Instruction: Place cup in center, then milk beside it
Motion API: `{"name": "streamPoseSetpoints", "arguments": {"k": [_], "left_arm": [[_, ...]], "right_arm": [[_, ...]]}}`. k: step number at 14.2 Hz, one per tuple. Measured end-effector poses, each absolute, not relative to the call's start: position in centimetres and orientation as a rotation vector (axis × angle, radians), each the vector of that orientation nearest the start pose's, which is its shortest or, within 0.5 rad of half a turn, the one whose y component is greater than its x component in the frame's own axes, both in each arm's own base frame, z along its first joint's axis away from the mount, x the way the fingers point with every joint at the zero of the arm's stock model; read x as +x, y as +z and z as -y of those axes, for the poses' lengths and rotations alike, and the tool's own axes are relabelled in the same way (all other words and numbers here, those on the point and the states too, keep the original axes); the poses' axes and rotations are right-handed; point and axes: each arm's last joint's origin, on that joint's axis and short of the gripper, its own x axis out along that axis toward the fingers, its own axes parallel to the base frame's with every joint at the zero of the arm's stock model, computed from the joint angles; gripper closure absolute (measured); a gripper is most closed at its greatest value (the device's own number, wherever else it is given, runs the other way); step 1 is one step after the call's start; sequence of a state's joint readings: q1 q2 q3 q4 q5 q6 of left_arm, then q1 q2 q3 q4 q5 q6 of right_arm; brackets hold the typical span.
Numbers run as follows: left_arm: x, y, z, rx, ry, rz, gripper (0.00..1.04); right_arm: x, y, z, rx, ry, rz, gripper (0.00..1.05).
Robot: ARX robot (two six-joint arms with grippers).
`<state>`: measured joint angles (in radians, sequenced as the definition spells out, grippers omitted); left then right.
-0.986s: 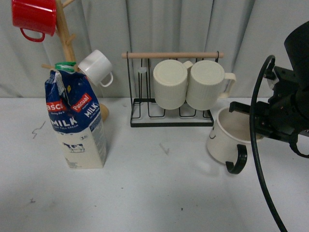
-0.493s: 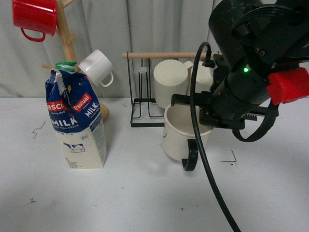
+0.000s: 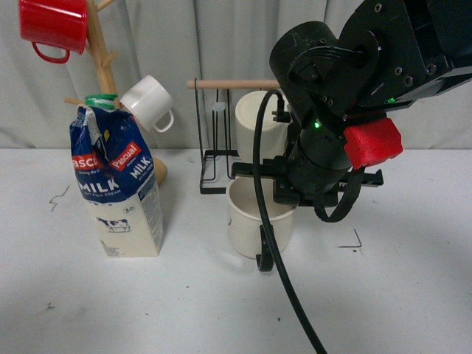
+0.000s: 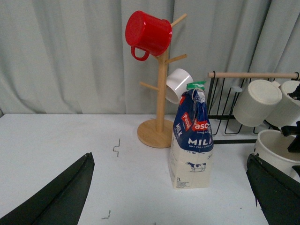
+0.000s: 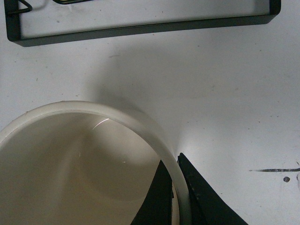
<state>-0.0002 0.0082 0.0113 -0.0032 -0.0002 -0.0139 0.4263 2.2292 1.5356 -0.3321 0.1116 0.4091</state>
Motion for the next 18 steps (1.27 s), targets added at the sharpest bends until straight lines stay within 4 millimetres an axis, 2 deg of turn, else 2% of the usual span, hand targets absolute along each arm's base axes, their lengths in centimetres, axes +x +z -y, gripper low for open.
{"name": "streamPoseSetpoints", "arguments": {"k": [7,13,14,16,17,18], "left_arm": [[9.8,16.6,0.0,-0.014,0.0,0.0,0.07],[9.8,16.6,0.0,-0.014,0.0,-0.001,0.07],[9.8,16.6,0.0,-0.014,0.0,0.0,0.07],[9.8,16.6,0.0,-0.014,0.0,-0.001,0.07],[9.8,16.6,0.0,-0.014,0.0,-0.001,0.07],[9.8,16.6,0.0,-0.014,0.0,0.0,0.07]], "right_arm": [[42.2,11.7,-18.7,0.081,0.093,-1.028,1.0],[42.7,12.7,-18.8,0.117,0.151,-1.008,0.33],[41.4,16.7,-18.1,0.223,0.293,-0.838,0.06],[39.5,20.8,-16.7,0.297,0.37,-0.657,0.06],[38.3,22.1,-16.0,0.324,0.403,-0.593,0.06],[36.7,23.2,-15.2,0.305,0.363,-0.365,0.13]]}}
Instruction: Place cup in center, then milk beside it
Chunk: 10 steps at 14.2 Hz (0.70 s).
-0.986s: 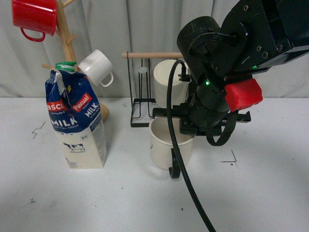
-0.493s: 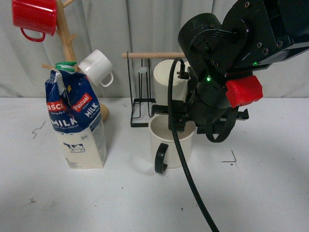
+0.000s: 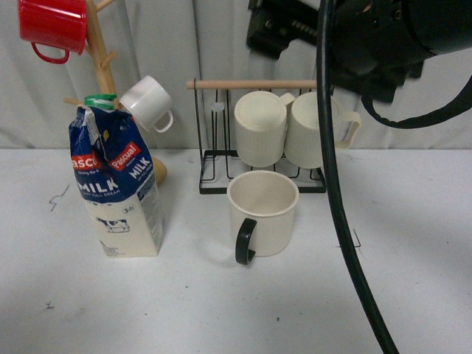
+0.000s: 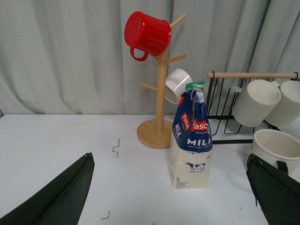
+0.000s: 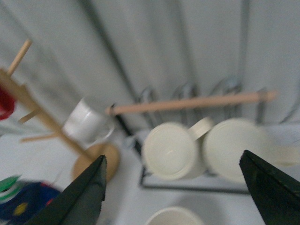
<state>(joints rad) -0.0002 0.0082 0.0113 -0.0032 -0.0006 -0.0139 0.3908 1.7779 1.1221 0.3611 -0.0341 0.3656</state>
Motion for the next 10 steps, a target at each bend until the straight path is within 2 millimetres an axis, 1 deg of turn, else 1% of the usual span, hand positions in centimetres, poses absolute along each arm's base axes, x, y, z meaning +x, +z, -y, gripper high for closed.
{"name": "streamPoseSetpoints", "arguments": {"k": [1,2,3,4,5,6,7,8,10], "left_arm": [[9.8,16.6,0.0,-0.014,-0.001,0.0,0.07],[9.8,16.6,0.0,-0.014,0.0,-0.001,0.07],[9.8,16.6,0.0,-0.014,0.0,-0.001,0.07],[9.8,16.6,0.0,-0.014,0.0,0.0,0.07],[9.8,16.6,0.0,-0.014,0.0,-0.001,0.07],[9.8,16.6,0.0,-0.014,0.0,0.0,0.07],[9.8,16.6,0.0,-0.014,0.0,0.0,0.07],[9.8,16.6,0.0,-0.014,0.0,0.0,0.07],[9.8,16.6,0.0,-0.014,0.0,-0.001,0.07]], "right_arm": [[34.8,23.4,-13.6,0.213,0.22,-0.182,0.23],[31.6,23.5,-11.0,0.129,0.083,-0.067,0.36],[28.6,24.0,-7.9,0.072,0.009,-0.009,0.49],[25.5,24.0,-5.1,0.044,-0.011,-0.013,0.6],[22.1,22.8,-3.1,0.03,-0.036,-0.001,0.73],[20.2,21.7,-2.6,0.022,-0.022,0.001,0.86],[19.3,21.0,-2.5,0.013,0.008,-0.003,0.98],[18.6,20.4,-2.0,0.005,0.003,-0.01,1.03],[17.2,19.5,-1.4,0.006,-0.008,-0.003,1.03]]}}
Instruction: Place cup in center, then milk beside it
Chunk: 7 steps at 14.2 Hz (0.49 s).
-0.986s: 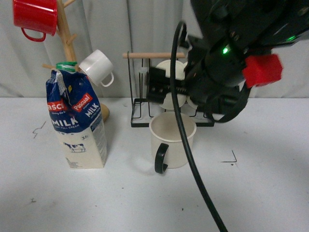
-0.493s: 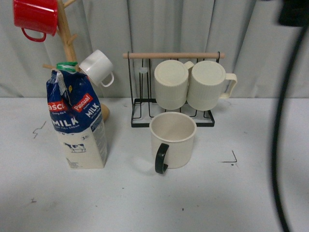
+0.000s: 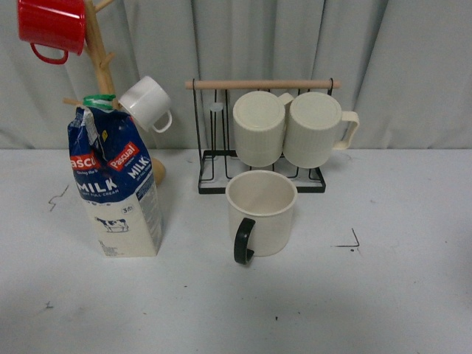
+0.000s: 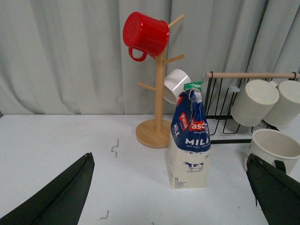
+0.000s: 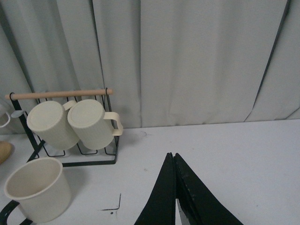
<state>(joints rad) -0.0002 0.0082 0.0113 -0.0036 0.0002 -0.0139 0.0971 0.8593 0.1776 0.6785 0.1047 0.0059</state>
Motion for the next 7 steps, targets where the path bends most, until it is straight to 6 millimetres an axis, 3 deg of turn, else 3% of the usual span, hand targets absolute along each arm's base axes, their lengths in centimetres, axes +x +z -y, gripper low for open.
{"name": "streamPoseSetpoints", "arguments": {"k": [3,7], "left_arm": [[9.8,16.6,0.0,-0.014,0.0,-0.001,0.07],[9.8,16.6,0.0,-0.014,0.0,-0.001,0.07]], "right_arm": [[15.5,18.5,0.0,0.006,-0.006,-0.01,1.03],[13.9,17.7,0.1,0.006,-0.008,-0.007,1.03]]}}
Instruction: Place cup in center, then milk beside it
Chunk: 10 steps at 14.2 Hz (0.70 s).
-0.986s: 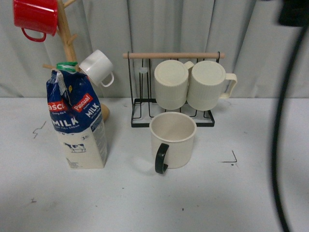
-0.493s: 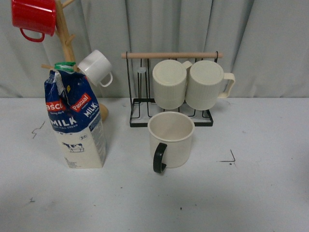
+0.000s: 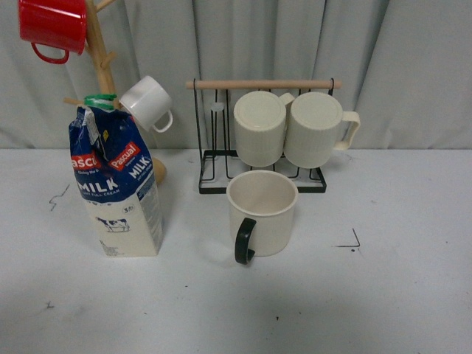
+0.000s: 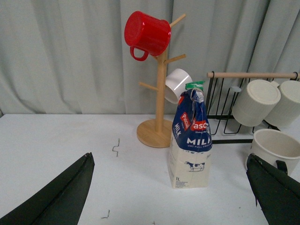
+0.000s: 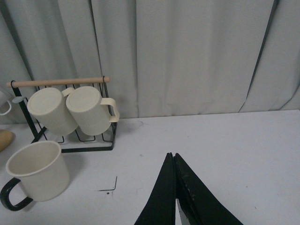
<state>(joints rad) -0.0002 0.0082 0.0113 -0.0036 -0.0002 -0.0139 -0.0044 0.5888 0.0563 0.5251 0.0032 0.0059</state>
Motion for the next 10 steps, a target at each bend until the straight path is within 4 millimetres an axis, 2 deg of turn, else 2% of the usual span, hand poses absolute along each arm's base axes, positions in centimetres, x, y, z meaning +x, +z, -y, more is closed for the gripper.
{"name": "streamPoseSetpoints", "arguments": {"k": [3,10], "left_arm": [[9.8,16.6,0.0,-0.014,0.0,-0.001,0.07],[9.8,16.6,0.0,-0.014,0.0,0.0,0.07]], "right_arm": [[13.0,16.7,0.1,0.006,-0.007,-0.005,1.03],[11.5,17.1,0.1,0.006,-0.007,0.016,1.03]]}}
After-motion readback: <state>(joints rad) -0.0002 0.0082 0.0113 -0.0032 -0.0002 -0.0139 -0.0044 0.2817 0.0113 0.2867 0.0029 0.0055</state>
